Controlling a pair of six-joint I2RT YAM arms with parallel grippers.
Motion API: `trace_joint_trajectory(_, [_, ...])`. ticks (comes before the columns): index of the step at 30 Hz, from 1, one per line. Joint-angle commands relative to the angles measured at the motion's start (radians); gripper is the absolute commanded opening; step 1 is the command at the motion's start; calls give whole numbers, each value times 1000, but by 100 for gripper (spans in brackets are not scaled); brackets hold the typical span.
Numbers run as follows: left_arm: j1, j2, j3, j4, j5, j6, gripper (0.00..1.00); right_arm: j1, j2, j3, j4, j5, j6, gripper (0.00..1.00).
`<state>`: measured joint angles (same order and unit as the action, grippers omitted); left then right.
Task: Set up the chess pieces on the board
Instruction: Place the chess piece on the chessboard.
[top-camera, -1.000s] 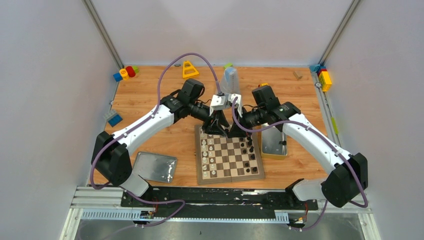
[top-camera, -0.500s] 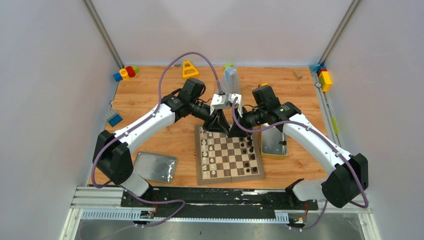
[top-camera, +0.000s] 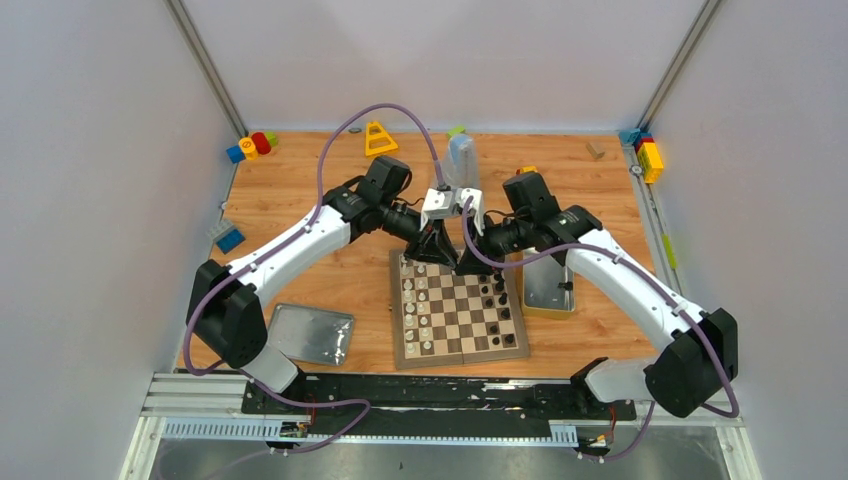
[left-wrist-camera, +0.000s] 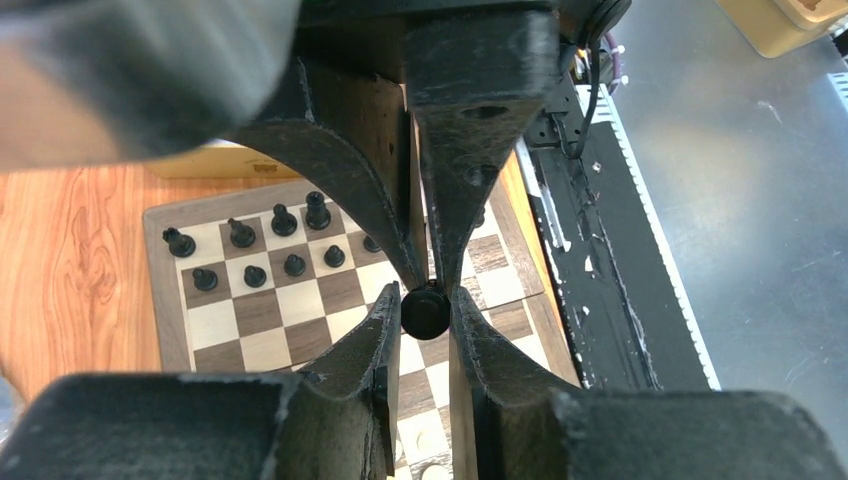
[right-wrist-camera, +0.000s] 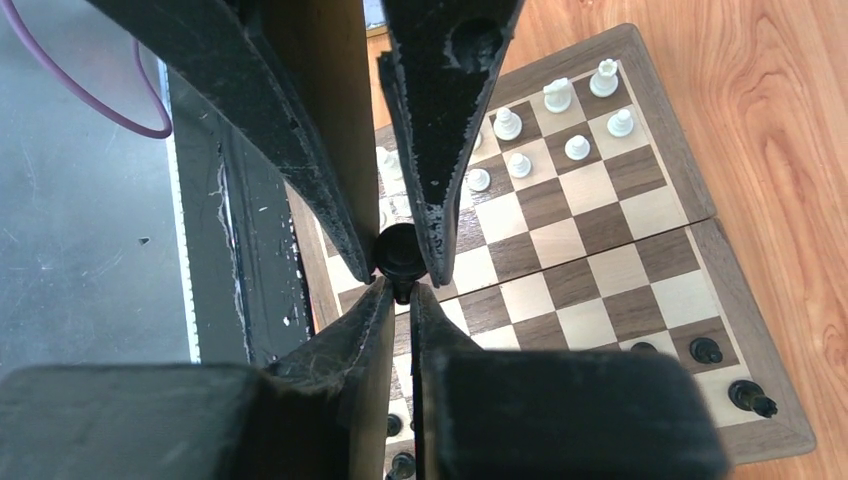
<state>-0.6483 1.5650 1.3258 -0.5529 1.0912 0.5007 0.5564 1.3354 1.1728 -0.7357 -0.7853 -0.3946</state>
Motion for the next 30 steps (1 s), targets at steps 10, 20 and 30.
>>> trace_joint_trajectory(10, [75,-128,-75,352,8,-347,0,-70,-123,89,88,99,38,44])
trace_joint_trajectory(20, [165,-165,-243,1074,-89,-1054,0,-142,-107,146,284,3,245,59])
trace_joint_trajectory(30, [167,-148,-394,1500,-200,-1370,0,-215,-2,206,409,-174,513,57])
